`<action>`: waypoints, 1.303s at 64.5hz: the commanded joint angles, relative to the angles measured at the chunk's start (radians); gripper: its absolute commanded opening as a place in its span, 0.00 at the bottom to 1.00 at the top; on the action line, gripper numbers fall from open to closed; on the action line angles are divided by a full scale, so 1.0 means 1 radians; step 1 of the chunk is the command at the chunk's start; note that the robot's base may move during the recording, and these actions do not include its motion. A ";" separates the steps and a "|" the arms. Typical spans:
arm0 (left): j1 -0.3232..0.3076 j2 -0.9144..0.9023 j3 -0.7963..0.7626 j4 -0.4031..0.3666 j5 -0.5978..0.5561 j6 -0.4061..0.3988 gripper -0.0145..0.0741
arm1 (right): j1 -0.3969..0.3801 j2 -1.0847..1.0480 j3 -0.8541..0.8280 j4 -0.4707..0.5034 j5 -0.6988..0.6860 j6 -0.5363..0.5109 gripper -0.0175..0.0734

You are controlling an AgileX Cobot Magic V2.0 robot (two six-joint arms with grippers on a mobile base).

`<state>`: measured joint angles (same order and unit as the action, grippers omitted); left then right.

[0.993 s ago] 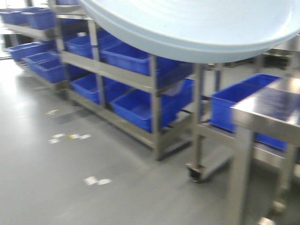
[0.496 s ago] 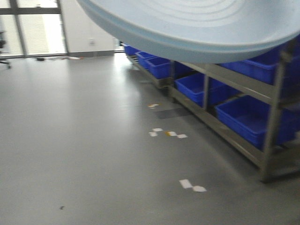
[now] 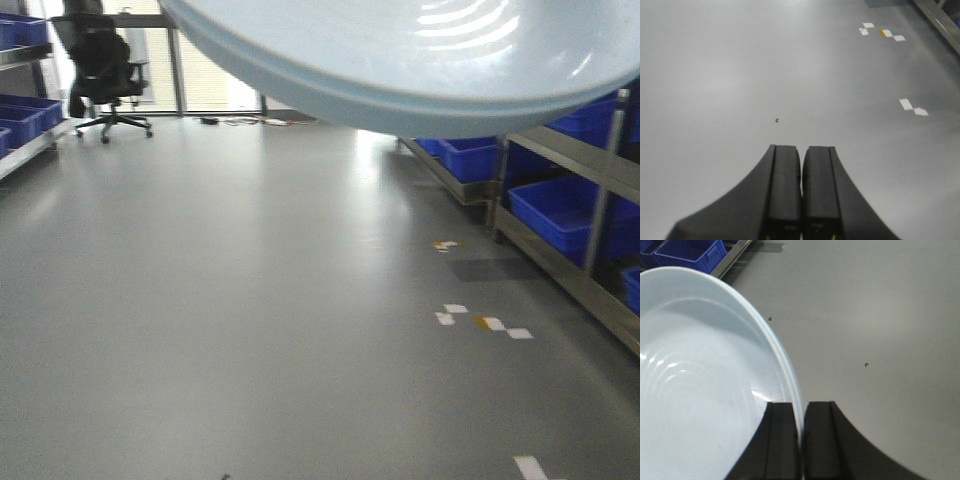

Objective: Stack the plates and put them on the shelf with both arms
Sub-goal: 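Hold the plate stack raised in the right gripper while driving to the shelf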

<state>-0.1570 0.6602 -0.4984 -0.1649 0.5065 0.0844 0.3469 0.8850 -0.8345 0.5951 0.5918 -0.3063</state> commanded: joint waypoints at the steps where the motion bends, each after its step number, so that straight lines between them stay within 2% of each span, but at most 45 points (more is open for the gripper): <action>1: 0.002 0.000 -0.028 -0.014 -0.072 -0.006 0.26 | -0.002 -0.013 -0.029 0.035 -0.067 -0.006 0.25; 84: 0.002 0.000 -0.028 -0.014 -0.073 -0.006 0.26 | -0.002 -0.011 -0.029 0.035 -0.068 -0.006 0.25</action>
<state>-0.1570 0.6602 -0.4984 -0.1649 0.5065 0.0844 0.3469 0.8850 -0.8345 0.5951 0.5934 -0.3063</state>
